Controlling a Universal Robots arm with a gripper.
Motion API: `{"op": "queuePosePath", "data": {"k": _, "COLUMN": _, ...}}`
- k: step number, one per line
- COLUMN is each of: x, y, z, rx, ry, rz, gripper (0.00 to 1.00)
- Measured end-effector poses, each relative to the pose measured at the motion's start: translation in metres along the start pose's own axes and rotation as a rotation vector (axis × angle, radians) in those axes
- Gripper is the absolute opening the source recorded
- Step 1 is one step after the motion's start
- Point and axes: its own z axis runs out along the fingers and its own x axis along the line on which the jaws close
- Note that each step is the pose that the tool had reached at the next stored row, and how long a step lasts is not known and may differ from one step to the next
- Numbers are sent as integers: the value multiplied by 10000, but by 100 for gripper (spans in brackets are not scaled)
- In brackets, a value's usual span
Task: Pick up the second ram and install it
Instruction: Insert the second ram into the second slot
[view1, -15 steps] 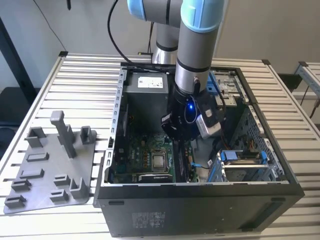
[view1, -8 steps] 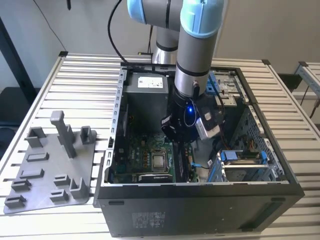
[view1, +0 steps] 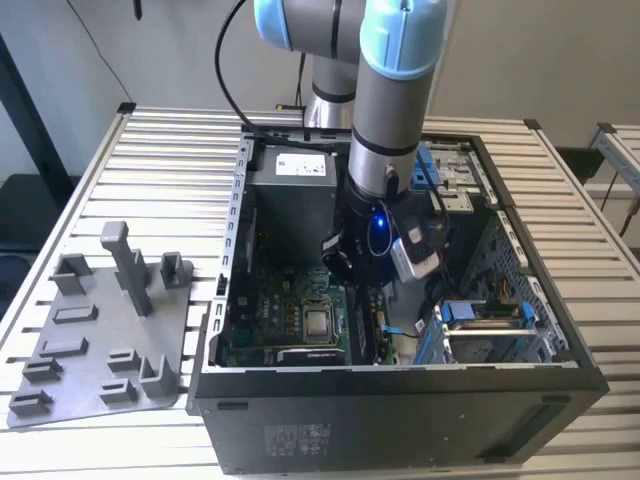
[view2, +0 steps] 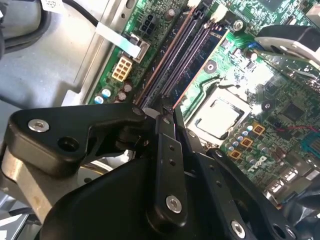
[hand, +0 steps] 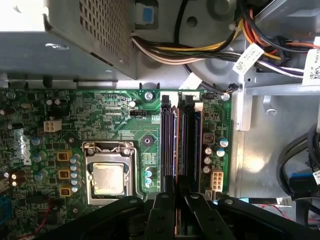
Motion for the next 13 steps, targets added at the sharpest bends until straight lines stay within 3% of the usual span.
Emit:
{"op": "queuePosePath", "data": {"k": 7, "x": 3, "y": -3, "z": 23, "rx": -4, "ry": 39, "rz": -11, "gripper": 14}}
{"op": "queuePosePath", "data": {"k": 13, "x": 3, "y": -9, "z": 41, "rx": -5, "ry": 123, "rz": -17, "gripper": 14}}
